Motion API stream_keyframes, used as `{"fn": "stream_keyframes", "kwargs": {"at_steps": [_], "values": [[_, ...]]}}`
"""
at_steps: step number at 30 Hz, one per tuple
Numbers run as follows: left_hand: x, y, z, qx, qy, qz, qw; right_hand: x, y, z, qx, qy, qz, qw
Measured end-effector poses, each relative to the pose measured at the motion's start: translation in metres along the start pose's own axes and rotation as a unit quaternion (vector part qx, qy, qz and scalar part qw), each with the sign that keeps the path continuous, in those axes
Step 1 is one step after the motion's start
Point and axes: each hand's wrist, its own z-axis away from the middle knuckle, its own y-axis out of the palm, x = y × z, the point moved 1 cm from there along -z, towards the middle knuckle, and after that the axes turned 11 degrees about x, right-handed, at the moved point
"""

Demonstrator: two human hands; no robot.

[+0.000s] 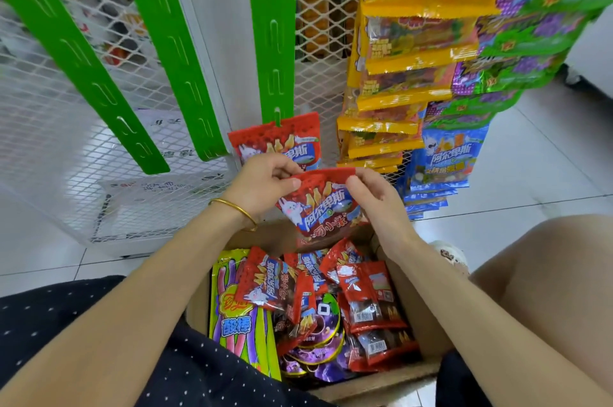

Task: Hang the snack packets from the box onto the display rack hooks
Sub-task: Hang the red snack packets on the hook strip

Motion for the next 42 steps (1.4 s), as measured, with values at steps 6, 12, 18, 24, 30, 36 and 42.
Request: {"fn": "stream_keyframes", "kwargs": {"at_steps": [6, 12, 18, 24, 30, 36, 42], "values": [[-0.023, -0.012, 0.005, 0.018, 0.022, -0.07, 0.997, 0.014, 0.0, -0.003, -0.018, -0.033, 0.072, 0.997], [-0.056, -0.065, -0.007, -0.295, 0.111, -0.044, 0.948, 0.044, 0.002, -0.014, -0.001, -0.12, 0.155, 0.981], [-0.074, -0.073, -0.039, -0.254, 0.113, -0.01, 0.961, 0.077, 0.012, -0.027, -0.022, -0.179, 0.191, 0.965], [-0.077, -0.075, -0.035, -0.181, 0.105, 0.0, 0.978, 0.091, 0.021, -0.044, -0.087, -0.199, 0.215, 0.952], [-0.082, -0.078, -0.031, -0.138, 0.048, -0.021, 0.989, 0.104, 0.034, -0.062, -0.164, -0.225, 0.228, 0.933], [-0.085, -0.079, -0.032, -0.13, 0.049, -0.006, 0.99, 0.111, 0.037, -0.071, -0.218, -0.227, 0.239, 0.919], [-0.092, -0.075, -0.028, -0.12, 0.053, 0.022, 0.991, 0.112, 0.04, -0.07, -0.25, -0.193, 0.252, 0.915]]}}
